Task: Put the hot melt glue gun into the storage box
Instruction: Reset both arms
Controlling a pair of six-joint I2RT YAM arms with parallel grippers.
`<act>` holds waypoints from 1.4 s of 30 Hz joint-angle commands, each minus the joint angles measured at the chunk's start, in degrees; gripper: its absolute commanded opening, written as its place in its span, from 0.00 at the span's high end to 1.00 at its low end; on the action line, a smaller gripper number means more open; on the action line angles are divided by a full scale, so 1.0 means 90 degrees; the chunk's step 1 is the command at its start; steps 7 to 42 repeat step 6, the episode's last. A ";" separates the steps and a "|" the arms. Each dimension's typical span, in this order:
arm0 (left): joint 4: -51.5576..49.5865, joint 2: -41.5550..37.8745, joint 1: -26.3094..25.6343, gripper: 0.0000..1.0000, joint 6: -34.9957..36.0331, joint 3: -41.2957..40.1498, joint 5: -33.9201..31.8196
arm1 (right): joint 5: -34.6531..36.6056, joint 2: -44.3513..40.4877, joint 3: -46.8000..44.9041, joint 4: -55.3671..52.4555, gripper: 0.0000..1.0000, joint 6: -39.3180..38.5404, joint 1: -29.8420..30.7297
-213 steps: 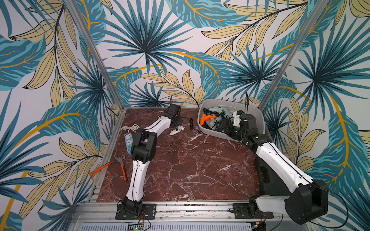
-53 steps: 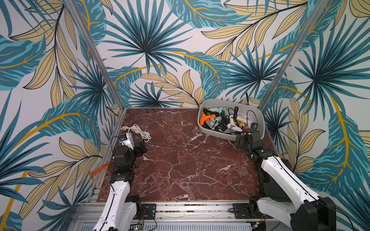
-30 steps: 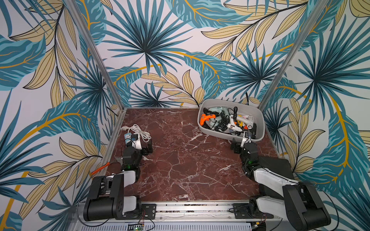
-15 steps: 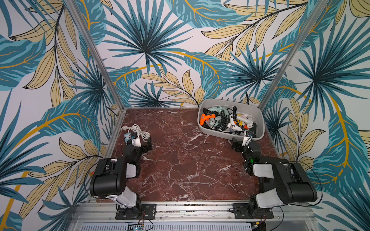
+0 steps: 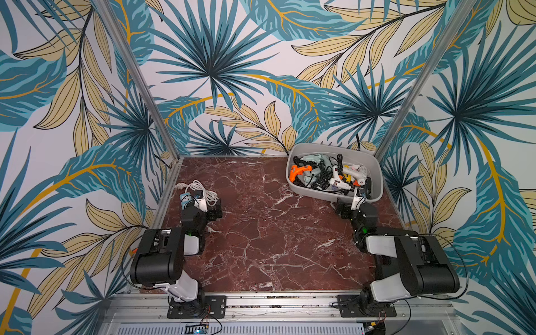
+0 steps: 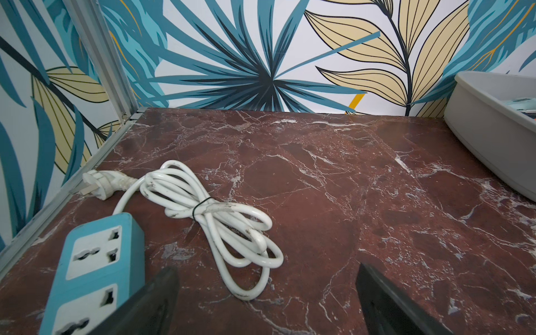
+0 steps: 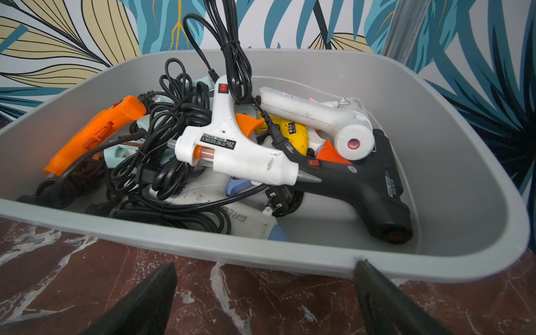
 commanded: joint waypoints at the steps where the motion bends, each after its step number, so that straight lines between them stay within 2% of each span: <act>1: -0.0085 -0.0111 -0.0050 0.00 0.0104 0.0149 -0.0054 | -0.0097 0.0027 0.0109 -0.0118 0.00 0.0094 0.0006; 42: -0.0075 -0.0121 -0.0050 0.00 0.0103 0.0140 -0.0062 | -0.0086 0.0027 0.0109 -0.0123 0.01 0.0093 0.0012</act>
